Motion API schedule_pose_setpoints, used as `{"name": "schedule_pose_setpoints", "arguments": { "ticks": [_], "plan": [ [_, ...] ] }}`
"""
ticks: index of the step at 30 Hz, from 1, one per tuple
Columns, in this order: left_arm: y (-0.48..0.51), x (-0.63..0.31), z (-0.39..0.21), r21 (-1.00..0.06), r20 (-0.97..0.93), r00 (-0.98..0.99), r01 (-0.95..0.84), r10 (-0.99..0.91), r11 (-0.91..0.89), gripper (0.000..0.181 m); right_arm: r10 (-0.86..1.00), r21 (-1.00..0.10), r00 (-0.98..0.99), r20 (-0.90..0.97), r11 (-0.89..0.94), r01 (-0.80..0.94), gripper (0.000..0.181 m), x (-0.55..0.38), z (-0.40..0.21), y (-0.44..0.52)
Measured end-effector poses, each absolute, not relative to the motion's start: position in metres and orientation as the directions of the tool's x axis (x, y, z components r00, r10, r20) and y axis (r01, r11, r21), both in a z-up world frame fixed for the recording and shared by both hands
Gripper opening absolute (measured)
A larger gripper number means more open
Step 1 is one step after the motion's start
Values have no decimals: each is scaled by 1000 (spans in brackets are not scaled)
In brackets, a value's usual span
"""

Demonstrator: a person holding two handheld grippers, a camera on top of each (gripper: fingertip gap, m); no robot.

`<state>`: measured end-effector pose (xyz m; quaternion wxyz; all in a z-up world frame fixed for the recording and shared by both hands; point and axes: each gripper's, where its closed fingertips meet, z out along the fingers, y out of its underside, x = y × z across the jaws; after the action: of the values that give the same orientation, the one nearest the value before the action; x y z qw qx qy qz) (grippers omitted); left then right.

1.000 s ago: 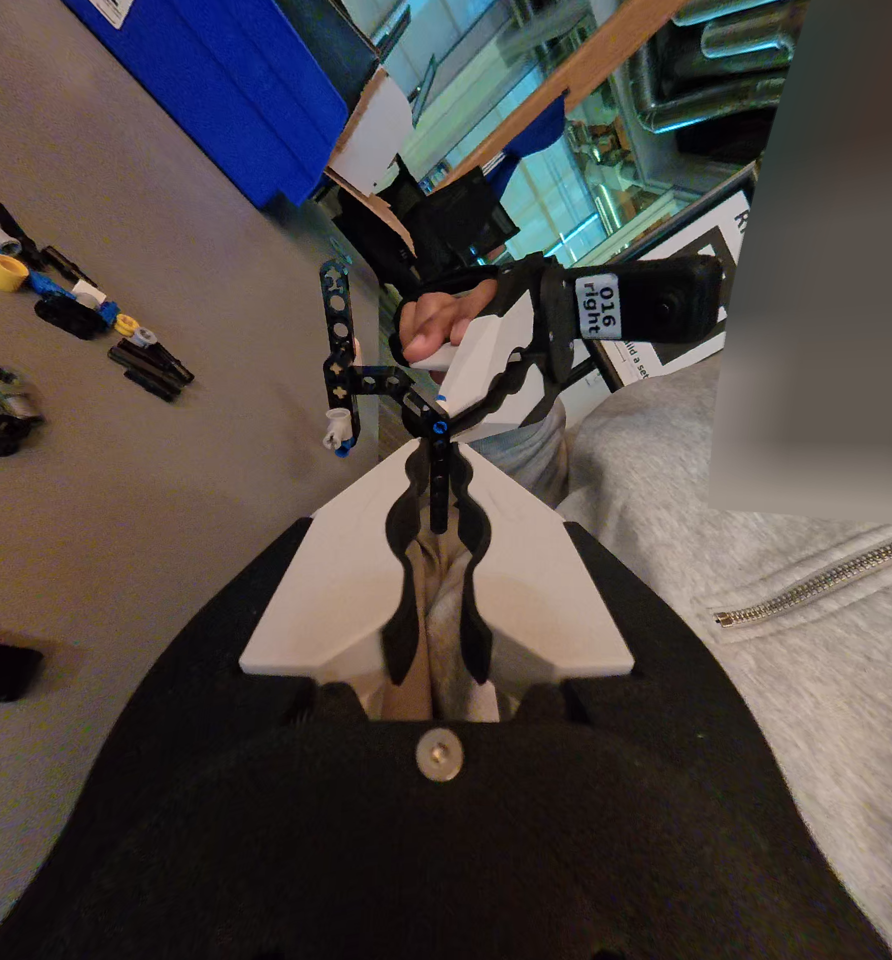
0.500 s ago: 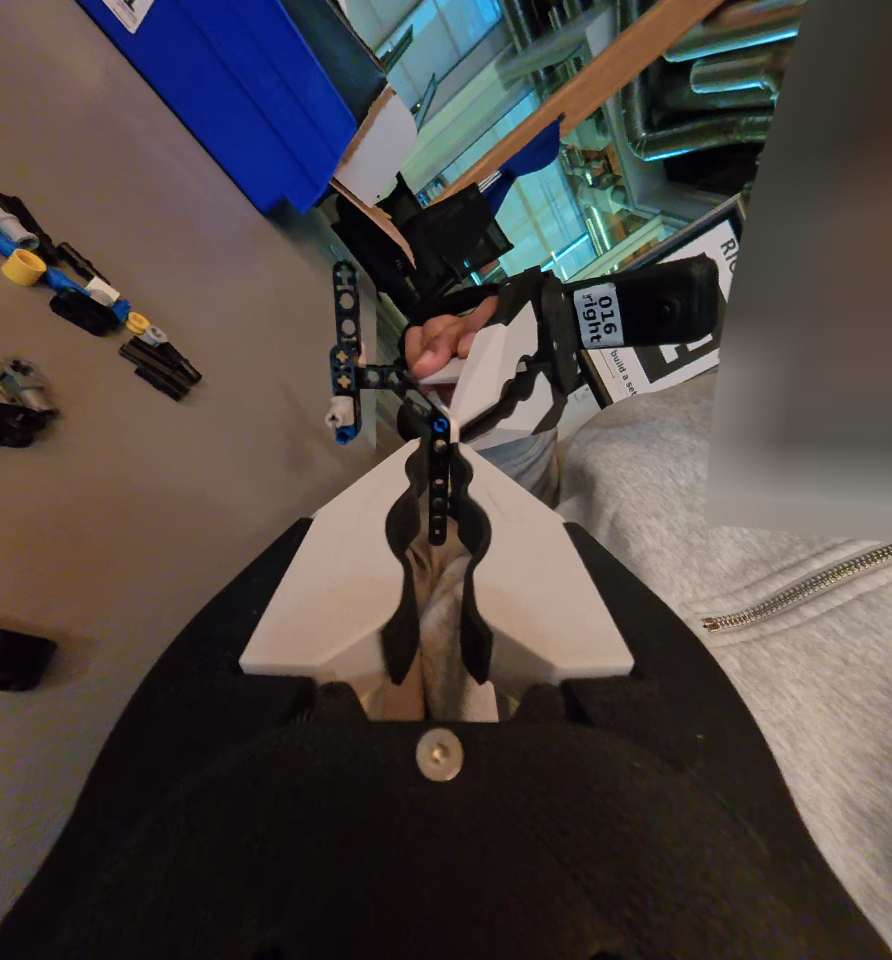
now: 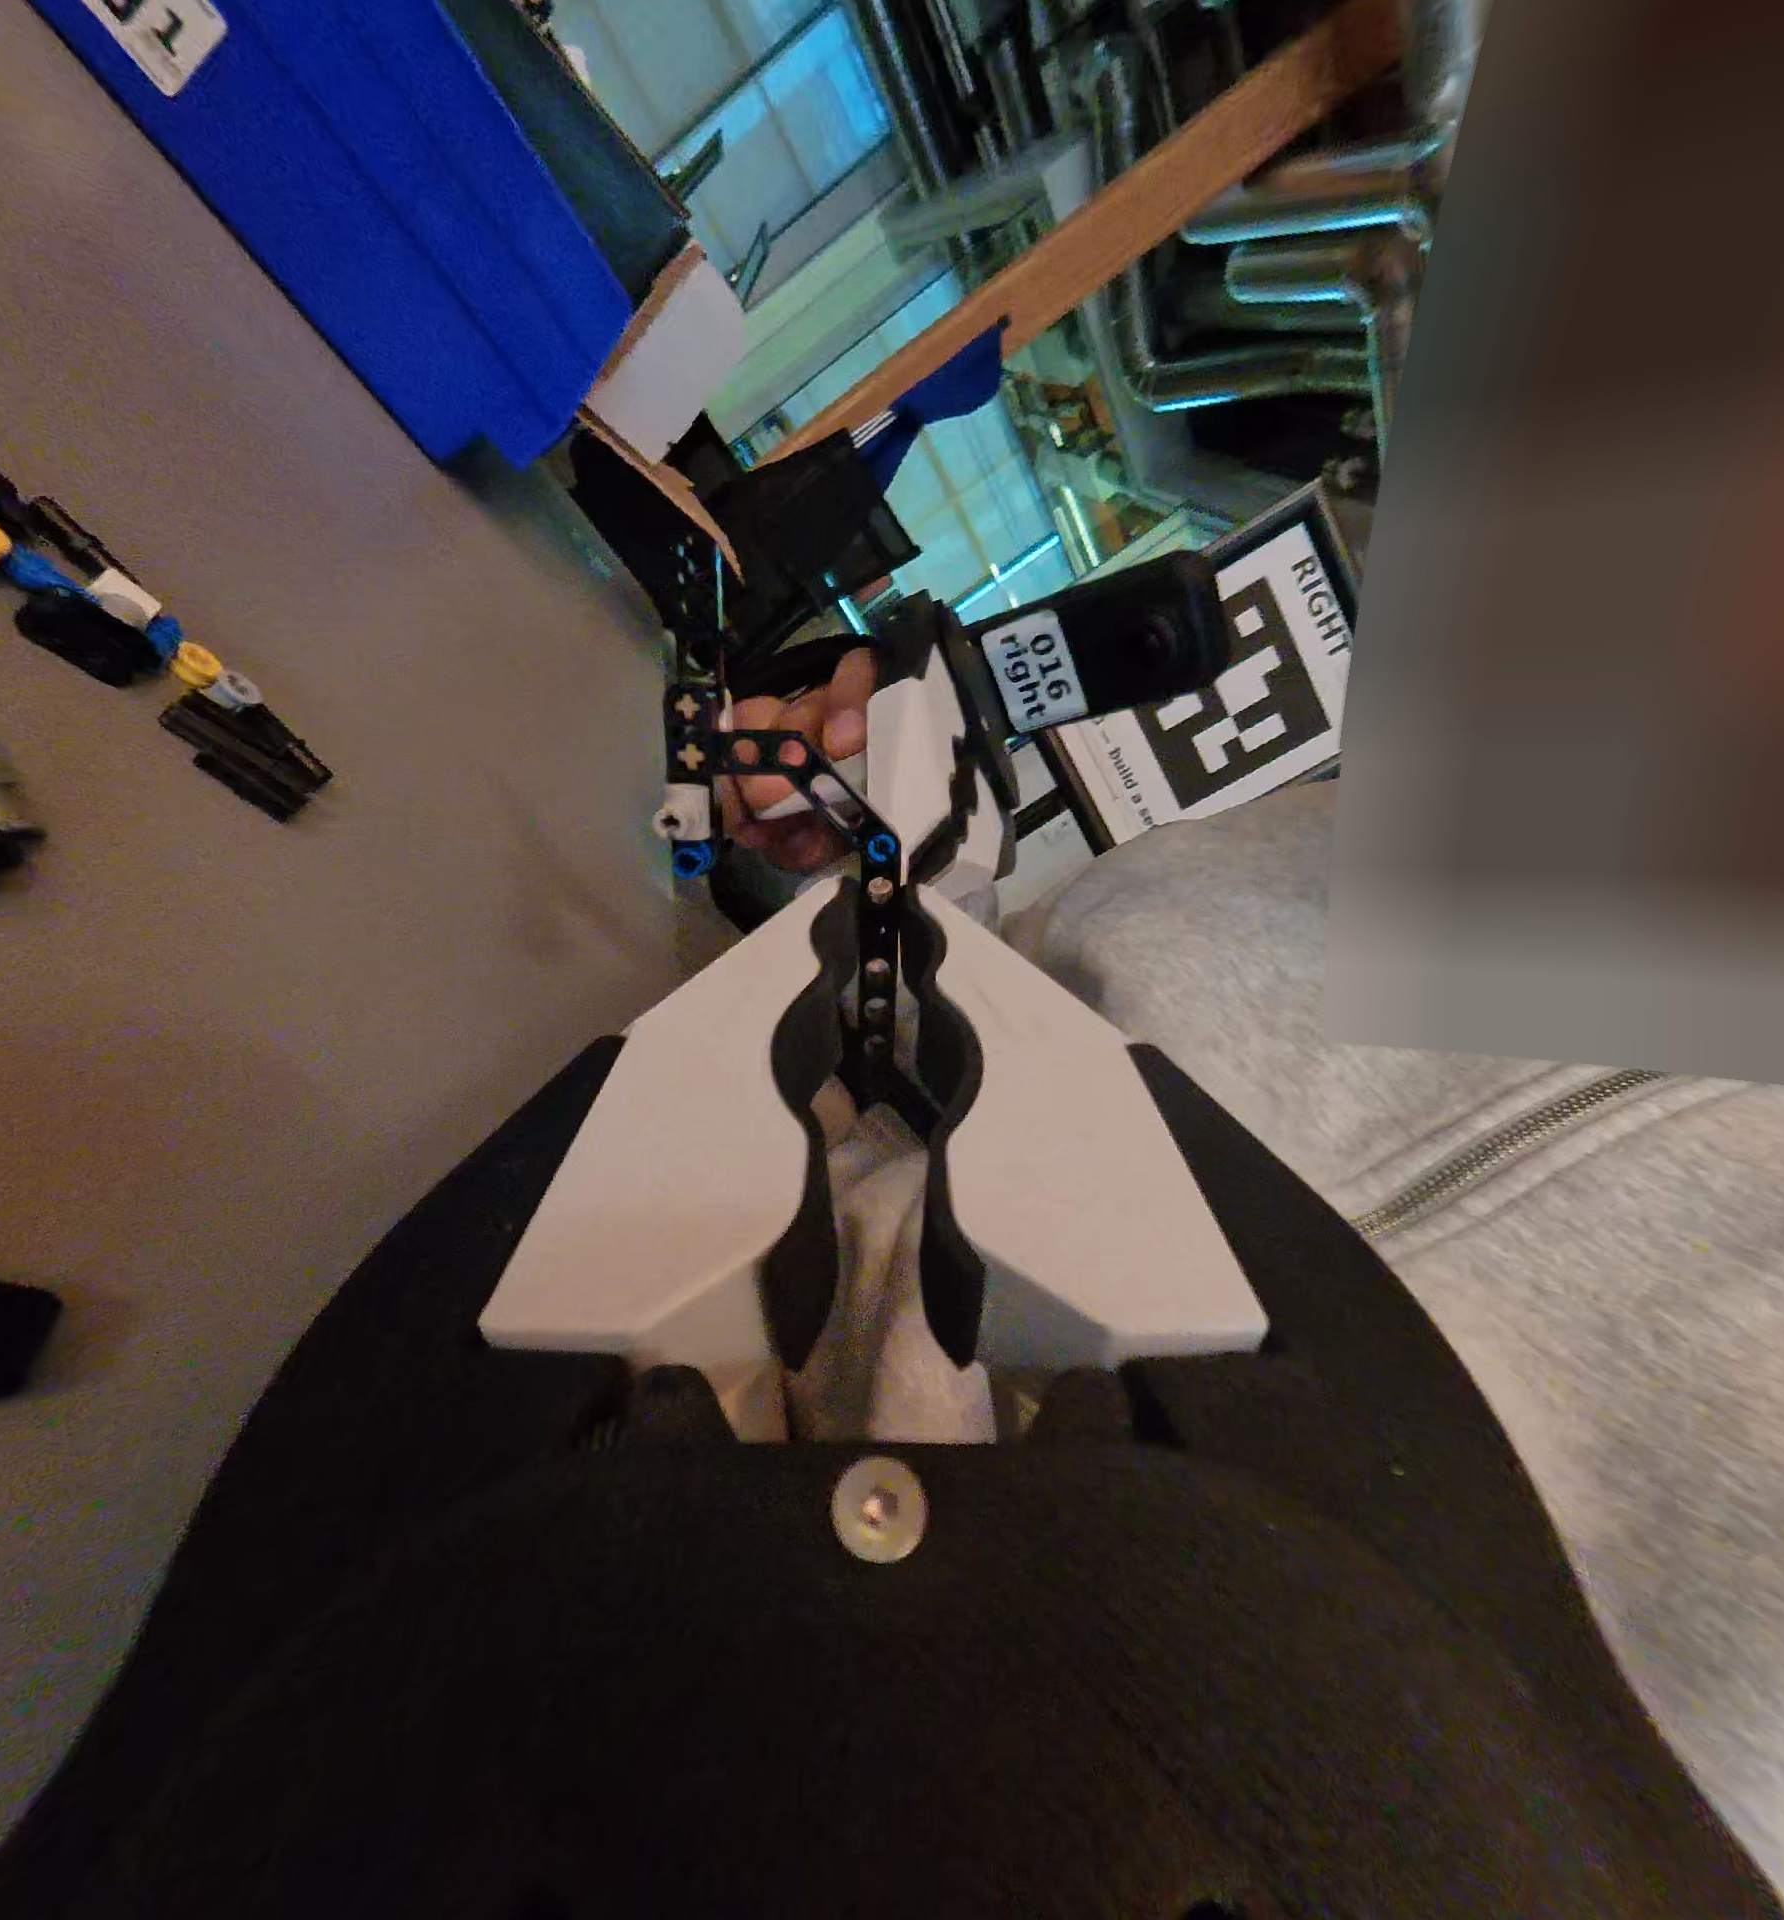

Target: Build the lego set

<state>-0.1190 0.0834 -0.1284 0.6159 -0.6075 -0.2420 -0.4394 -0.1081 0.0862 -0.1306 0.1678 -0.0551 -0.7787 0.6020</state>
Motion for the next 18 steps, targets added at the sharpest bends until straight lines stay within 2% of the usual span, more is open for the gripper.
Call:
{"name": "schedule_pose_setpoints", "arguments": {
  "ticks": [18],
  "plan": [
    [77, -122, -115, -512, 818, 472, 858, -328, -43, 4, 310, -990, -947, 79, 132, -40, 2, -111, -119, 80]
  ]
}}
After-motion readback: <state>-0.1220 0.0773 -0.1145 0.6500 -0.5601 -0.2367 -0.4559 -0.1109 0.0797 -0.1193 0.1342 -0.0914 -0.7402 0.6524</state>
